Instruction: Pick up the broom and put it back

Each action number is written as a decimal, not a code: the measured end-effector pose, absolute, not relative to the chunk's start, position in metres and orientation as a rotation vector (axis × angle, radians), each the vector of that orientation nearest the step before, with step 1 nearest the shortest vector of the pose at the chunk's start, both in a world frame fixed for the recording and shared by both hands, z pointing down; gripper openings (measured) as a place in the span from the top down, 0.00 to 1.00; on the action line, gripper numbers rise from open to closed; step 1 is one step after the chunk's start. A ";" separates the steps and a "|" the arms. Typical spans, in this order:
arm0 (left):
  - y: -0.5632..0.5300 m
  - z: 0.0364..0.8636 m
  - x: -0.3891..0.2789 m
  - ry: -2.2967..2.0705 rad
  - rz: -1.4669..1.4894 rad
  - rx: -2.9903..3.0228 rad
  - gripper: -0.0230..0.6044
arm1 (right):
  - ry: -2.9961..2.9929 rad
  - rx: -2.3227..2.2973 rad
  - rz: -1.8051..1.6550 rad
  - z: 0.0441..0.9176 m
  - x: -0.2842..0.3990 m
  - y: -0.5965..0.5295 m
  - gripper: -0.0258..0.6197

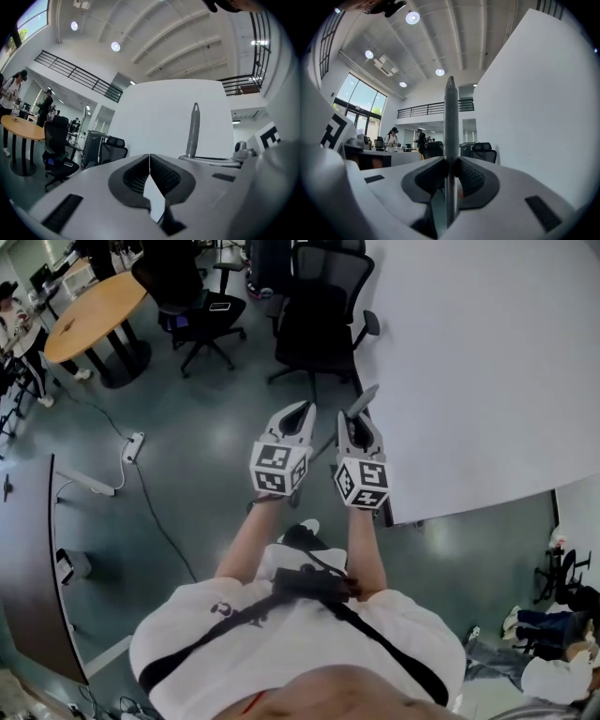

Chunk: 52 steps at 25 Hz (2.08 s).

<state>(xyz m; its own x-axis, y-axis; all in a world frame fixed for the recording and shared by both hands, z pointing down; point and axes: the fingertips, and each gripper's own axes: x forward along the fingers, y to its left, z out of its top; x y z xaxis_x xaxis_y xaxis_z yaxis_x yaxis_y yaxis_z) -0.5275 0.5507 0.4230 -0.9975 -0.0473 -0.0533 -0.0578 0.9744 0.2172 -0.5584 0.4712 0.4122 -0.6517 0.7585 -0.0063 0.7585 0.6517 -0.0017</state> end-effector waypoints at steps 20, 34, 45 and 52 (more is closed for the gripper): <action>0.290 0.421 -0.869 2.980 0.269 -1.178 0.95 | 3.093 0.269 -0.066 0.401 -0.820 0.233 0.81; 0.122 0.470 -0.914 2.566 0.166 -2.119 0.95 | 3.088 -0.946 -0.085 0.462 -0.812 0.067 0.81; 0.079 0.543 -0.897 2.598 0.124 -2.296 0.95 | 3.185 -1.277 -0.316 0.581 -0.785 0.022 0.81; 0.067 0.615 -0.913 2.757 0.066 -2.286 0.94 | 3.312 -1.295 -0.553 0.687 -0.794 0.011 0.81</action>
